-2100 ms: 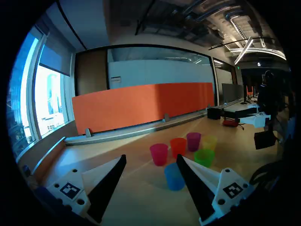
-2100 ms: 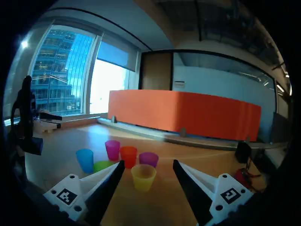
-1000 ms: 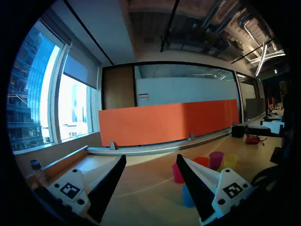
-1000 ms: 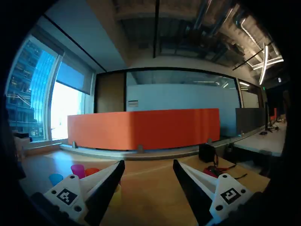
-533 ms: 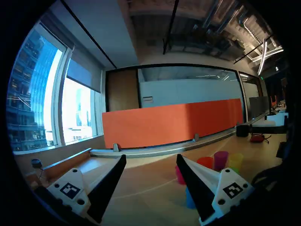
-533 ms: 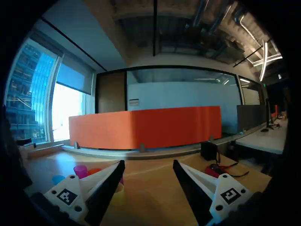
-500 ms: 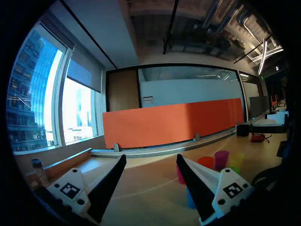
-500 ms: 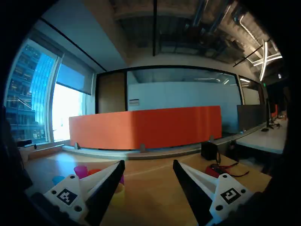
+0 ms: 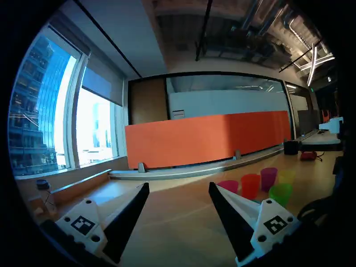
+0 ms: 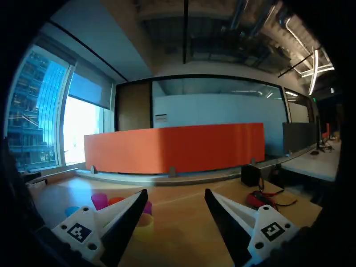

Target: Pour water

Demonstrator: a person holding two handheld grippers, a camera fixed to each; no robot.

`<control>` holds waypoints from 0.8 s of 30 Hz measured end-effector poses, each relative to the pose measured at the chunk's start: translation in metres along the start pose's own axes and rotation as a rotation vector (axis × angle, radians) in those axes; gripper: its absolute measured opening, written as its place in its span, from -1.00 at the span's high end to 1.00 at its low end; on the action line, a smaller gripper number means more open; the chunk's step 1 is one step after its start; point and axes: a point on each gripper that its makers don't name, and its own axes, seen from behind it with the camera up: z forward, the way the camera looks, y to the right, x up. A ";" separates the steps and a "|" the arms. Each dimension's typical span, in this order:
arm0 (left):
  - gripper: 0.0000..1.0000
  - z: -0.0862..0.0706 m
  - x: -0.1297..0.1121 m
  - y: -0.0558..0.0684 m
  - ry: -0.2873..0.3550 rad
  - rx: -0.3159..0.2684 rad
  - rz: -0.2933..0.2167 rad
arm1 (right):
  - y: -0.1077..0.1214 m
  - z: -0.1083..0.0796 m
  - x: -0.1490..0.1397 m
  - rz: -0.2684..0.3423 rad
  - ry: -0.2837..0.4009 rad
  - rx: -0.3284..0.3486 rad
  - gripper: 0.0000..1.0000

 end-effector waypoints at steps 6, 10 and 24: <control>-0.98 0.001 -0.014 -0.008 -0.006 0.000 -0.030 | -0.006 0.003 -0.001 -0.003 -0.008 0.004 -0.98; -0.98 0.003 -0.020 -0.011 -0.011 -0.004 -0.036 | -0.012 0.005 -0.001 -0.005 -0.008 0.010 -0.98; -0.99 0.007 -0.031 -0.012 -0.019 -0.012 -0.062 | -0.022 0.007 0.002 -0.021 -0.010 0.026 -0.98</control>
